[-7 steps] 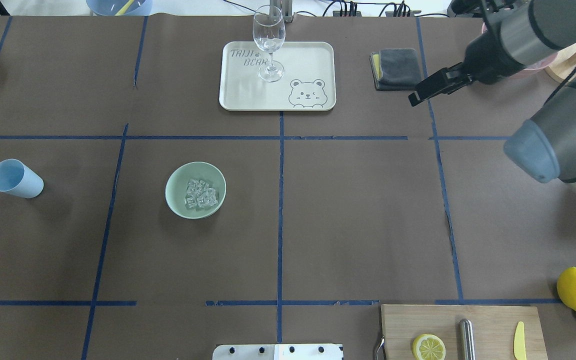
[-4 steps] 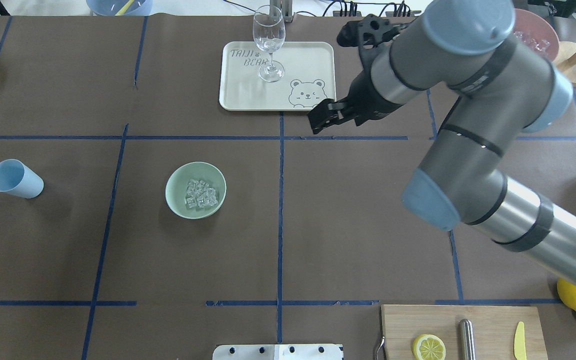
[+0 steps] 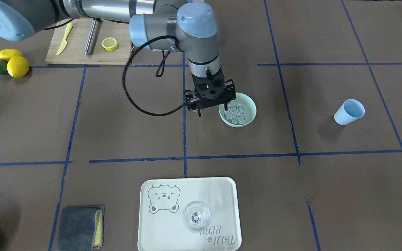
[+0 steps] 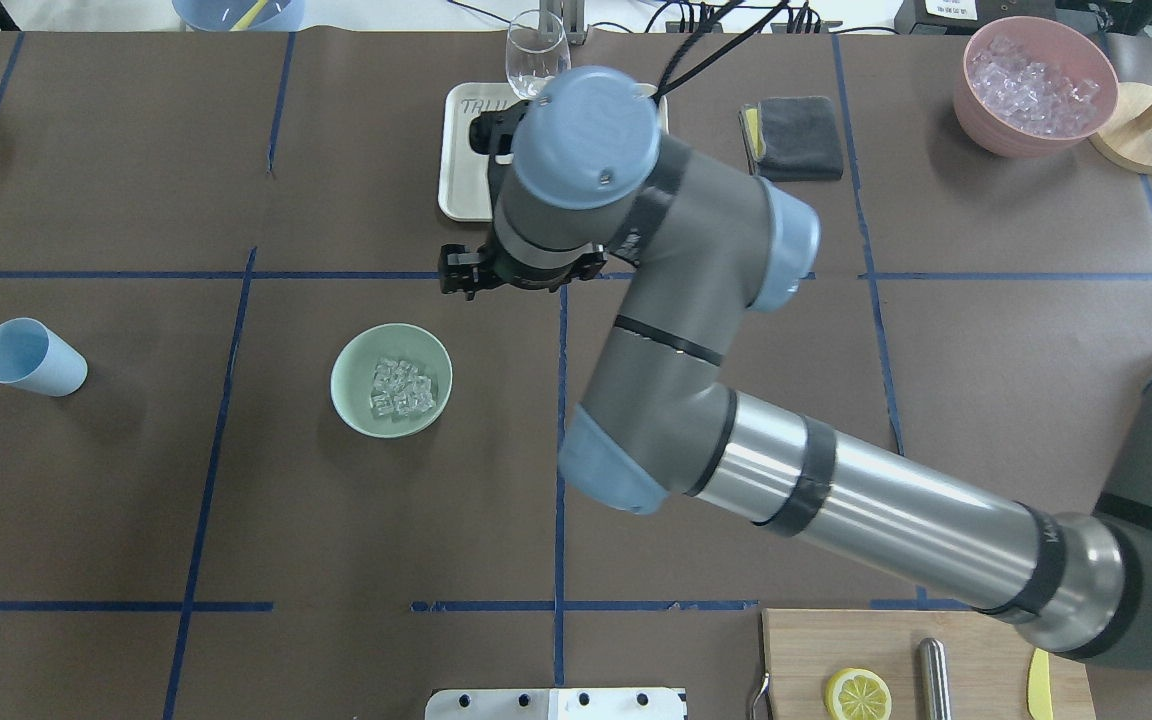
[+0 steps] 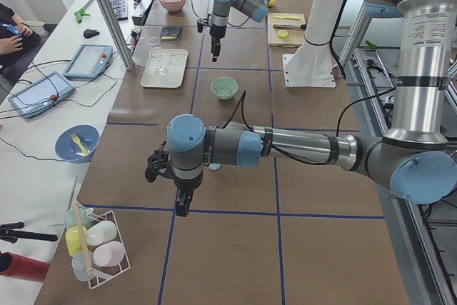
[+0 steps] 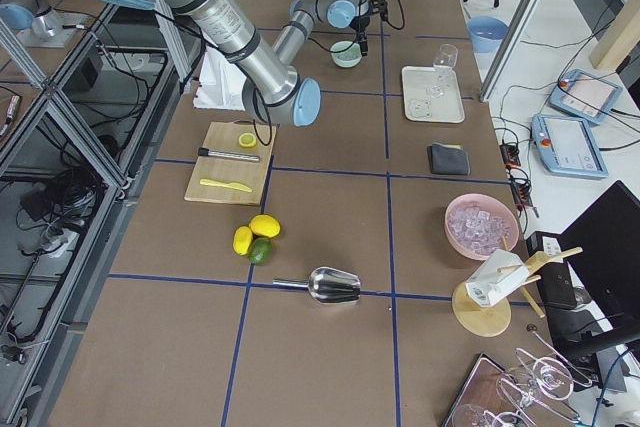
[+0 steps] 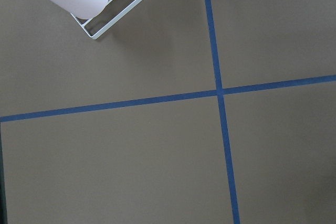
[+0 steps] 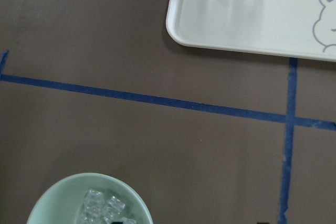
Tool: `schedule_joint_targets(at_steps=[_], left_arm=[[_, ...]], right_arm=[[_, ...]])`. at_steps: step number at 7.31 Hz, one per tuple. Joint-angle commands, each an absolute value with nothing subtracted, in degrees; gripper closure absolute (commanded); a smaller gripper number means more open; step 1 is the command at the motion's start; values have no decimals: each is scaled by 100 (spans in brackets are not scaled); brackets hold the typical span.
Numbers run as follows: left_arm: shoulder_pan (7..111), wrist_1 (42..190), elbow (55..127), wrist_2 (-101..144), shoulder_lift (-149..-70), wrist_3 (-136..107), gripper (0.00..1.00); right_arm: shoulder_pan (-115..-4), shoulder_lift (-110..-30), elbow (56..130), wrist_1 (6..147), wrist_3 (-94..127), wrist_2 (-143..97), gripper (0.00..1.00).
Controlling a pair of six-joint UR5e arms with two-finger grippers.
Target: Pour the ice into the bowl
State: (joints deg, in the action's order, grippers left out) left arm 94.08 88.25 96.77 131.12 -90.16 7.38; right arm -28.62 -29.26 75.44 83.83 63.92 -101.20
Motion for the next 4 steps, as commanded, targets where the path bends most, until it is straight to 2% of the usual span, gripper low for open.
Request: schedule_joint_targets(at_steps=[1,4], left_arm=[[9404,8833,9694,13122,-9018,747,0],[9404,8842,9694,13131,-9018,756,0]], right_arm=[[-2541,-2566,6751,8209,6530,-9844,17],[-2417,-2575,6557,8165,6557,-9852,37]])
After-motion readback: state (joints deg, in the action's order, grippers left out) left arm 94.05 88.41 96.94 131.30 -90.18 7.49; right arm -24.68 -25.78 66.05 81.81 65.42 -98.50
